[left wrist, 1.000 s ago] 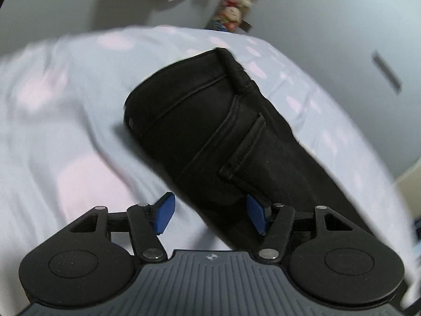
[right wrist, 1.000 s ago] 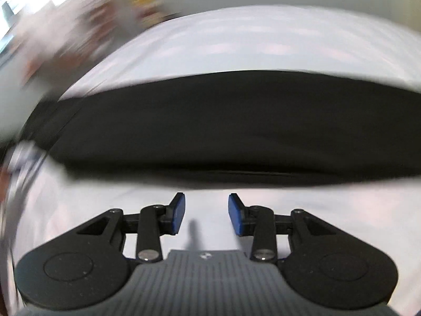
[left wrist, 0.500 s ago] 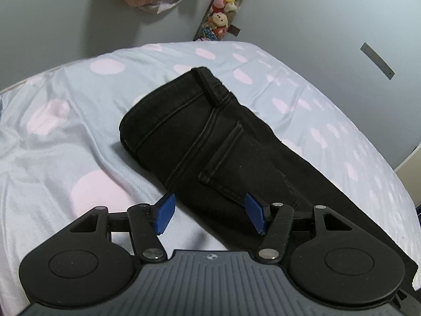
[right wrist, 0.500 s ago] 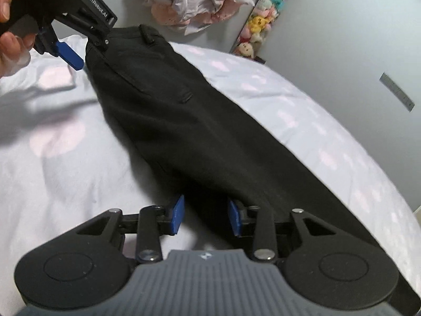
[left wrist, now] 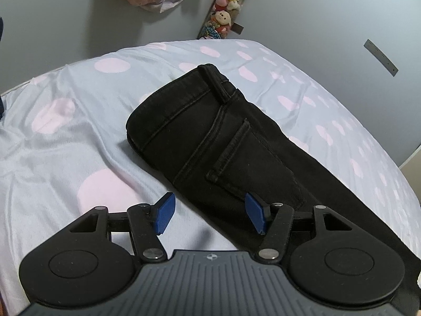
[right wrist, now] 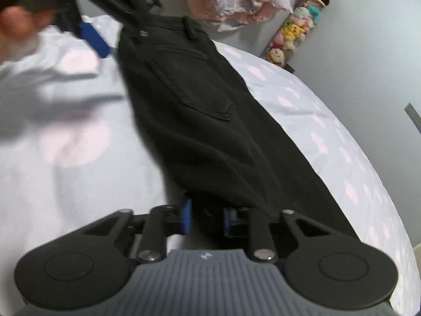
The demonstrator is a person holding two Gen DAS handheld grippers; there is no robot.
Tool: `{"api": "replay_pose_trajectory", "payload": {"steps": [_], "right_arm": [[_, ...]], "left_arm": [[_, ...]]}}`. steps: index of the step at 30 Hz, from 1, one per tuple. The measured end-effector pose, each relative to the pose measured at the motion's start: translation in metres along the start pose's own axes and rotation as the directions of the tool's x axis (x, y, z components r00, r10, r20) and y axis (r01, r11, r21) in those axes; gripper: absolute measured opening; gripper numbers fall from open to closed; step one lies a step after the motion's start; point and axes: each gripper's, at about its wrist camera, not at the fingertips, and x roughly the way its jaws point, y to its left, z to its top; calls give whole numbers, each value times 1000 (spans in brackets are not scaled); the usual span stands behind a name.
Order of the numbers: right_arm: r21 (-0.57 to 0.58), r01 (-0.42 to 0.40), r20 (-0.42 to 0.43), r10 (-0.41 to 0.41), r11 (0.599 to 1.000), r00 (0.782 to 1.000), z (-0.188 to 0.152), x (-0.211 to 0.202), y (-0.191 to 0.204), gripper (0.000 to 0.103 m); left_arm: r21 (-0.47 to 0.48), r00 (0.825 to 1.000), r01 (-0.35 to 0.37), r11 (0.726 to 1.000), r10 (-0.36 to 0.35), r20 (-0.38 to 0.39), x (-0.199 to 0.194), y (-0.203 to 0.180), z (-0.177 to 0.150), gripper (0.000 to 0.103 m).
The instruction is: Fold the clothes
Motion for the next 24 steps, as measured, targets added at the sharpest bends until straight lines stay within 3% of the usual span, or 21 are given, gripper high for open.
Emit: {"api": "replay_pose_trajectory", "payload": {"steps": [11, 17, 18, 20, 21, 24], "right_arm": [[-5, 13, -16, -14, 1000, 1000, -15, -14, 14, 11], [12, 15, -31, -15, 1000, 999, -16, -18, 12, 9], [11, -8, -40, 8, 1000, 999, -17, -20, 11, 0], [1, -50, -48, 50, 999, 998, -21, -27, 15, 0], [-24, -33, -46, 31, 999, 998, -24, -30, 18, 0], [104, -3, -75, 11, 995, 997, -33, -41, -1, 2]], "left_arm": [[-24, 998, -56, 998, 55, -24, 13, 4, -5, 69], [67, 998, -65, 996, 65, 0, 4, -7, -10, 69], [82, 998, -66, 994, 66, 4, 3, -9, -11, 69], [114, 998, -70, 991, 69, 12, 0, -12, -12, 69], [130, 997, -72, 989, 71, 17, -2, -14, -13, 69], [174, 997, -74, 982, 70, 29, -6, -19, -15, 69]]}}
